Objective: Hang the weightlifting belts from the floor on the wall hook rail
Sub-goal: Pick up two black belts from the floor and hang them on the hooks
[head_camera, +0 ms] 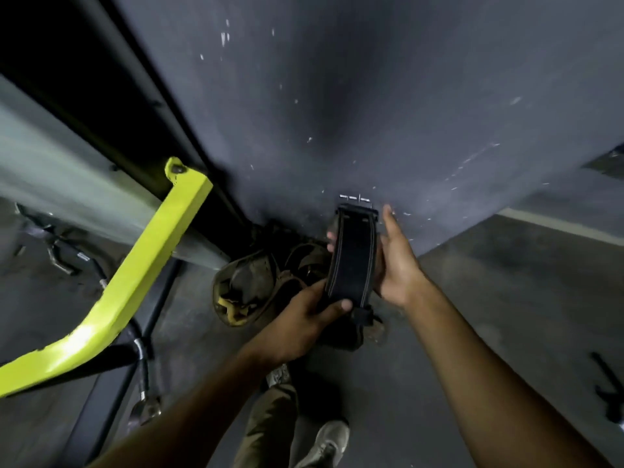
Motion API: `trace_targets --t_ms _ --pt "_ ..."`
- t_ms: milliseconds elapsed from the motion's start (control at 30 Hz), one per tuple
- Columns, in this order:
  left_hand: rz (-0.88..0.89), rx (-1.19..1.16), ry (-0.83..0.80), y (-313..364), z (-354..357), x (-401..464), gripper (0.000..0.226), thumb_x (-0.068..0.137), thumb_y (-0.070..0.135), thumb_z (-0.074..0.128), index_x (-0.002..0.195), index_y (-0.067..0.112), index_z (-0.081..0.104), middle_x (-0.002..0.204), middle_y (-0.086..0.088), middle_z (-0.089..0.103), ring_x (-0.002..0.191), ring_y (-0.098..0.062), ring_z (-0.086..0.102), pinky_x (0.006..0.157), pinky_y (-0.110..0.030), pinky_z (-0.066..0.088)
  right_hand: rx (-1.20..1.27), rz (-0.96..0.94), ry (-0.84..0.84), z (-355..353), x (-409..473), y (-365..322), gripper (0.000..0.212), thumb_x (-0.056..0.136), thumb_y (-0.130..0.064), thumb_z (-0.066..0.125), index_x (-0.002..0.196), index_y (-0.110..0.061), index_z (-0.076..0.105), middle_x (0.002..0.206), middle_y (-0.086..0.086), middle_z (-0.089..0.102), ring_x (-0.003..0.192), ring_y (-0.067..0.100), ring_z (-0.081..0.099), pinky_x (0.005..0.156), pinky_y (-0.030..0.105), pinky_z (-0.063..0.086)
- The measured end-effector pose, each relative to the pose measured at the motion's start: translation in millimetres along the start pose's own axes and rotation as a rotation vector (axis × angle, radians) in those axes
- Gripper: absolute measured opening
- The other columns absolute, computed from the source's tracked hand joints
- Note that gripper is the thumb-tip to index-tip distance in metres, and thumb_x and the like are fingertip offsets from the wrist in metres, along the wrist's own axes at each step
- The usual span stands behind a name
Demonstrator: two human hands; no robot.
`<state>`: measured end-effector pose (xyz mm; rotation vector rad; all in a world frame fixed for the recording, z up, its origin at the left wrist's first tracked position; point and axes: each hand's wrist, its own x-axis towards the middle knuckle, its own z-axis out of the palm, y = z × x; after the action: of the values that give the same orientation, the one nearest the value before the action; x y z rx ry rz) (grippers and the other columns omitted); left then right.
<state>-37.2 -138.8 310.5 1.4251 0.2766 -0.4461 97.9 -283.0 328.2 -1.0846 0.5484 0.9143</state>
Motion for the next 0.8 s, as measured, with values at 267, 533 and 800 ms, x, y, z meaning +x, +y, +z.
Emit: trace_targets --t_ms 267,533,800 --pt "0.166 0.147 0.031 93.4 84.3 -97.8 0.036 0.108 0.026 0.053 0.143 0.02 0.057 0.14 0.007 0.068 0.134 -0.008 0.059 0.118 -0.036 0.043 -0.175 -0.378 0.062 33.2 -177.5 -47.5 0.034 0.104 -0.02 0.063 0.121 0.009 0.068 0.091 0.017 0.082 0.064 0.027 0.077 0.055 0.035 0.063" --pt "0.289 0.119 0.091 229.0 102.7 -129.5 0.039 0.105 0.048 0.049 0.109 0.013 0.066 0.096 -0.004 0.07 0.083 -0.016 0.067 0.072 -0.024 0.053 -0.306 -0.862 0.022 59.1 -300.0 -82.8 0.028 0.105 -0.017 0.06 0.114 0.008 0.069 0.099 0.026 0.079 0.075 0.033 0.077 0.074 0.041 0.065" --pt "0.5 -0.131 0.042 383.2 115.7 -165.5 0.04 0.107 0.05 0.041 0.105 0.019 0.066 0.092 -0.003 0.076 0.076 -0.014 0.067 0.067 -0.03 0.047 -0.408 -1.146 -0.075 93.0 -377.1 -114.7 0.02 0.104 -0.014 0.06 0.119 -0.011 0.074 0.108 0.008 0.081 0.094 0.024 0.077 0.085 0.041 0.064"
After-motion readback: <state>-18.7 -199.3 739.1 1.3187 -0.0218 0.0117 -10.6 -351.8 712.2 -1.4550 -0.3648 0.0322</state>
